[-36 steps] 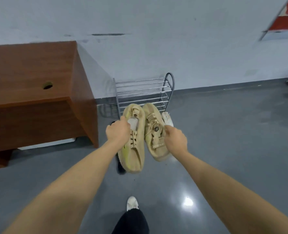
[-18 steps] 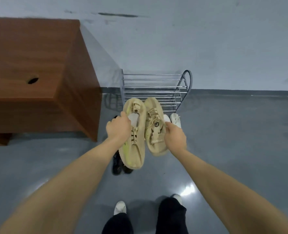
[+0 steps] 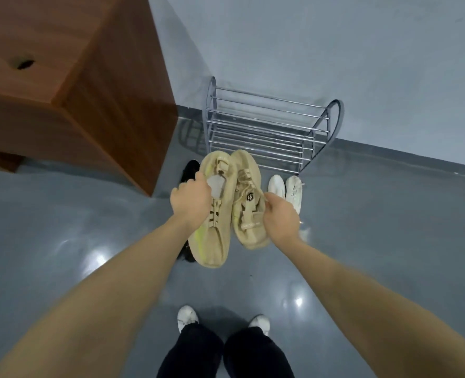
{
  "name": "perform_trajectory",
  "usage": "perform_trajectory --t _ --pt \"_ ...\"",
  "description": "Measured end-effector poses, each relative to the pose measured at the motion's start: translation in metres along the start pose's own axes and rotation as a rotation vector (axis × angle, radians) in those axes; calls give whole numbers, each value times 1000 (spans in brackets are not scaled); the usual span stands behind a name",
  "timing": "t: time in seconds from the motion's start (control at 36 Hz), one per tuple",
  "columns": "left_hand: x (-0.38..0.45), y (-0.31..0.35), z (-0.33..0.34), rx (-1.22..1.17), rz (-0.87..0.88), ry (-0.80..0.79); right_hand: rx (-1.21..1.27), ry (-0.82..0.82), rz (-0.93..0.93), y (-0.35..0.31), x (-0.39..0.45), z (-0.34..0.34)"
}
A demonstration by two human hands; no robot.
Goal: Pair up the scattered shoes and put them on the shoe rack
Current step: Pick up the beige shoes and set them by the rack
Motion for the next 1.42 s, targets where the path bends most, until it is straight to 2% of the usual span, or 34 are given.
perform_trajectory --t 0.14,0.22,0.5,0.61,0.86,1.0,1.11,1.31,1.42 --pt "12 -5 58 -10 14 -37 38 2 50 33 15 41" --pt "25 -16 100 -125 0 -49 68 0 73 54 29 73" --pt "73 -42 298 -273 -63 -138 116 -54 212 170 85 240" --pt "86 -43 375 -331 -54 -120 142 -66 202 217 105 311" --pt "97 -42 519 -401 -26 -138 193 24 235 312 123 423" --pt "97 -40 571 -334 -52 -204 239 45 274 349 123 461" --pt "101 -39 606 -286 -87 -245 264 -4 286 369 120 489" --pt "116 -43 646 -273 -160 -177 212 -108 355 387 130 523" --pt "124 -48 657 -251 -157 -104 207 -96 331 378 147 530"
Point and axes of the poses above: each hand's wrist, its own x-axis towards the middle knuckle, its own z-axis out of the palm, y = z × x, the point moved 6 cm from there along x, towards the middle knuckle, and after that the axes turned 3 degrees about y, right-handed, at the moved point
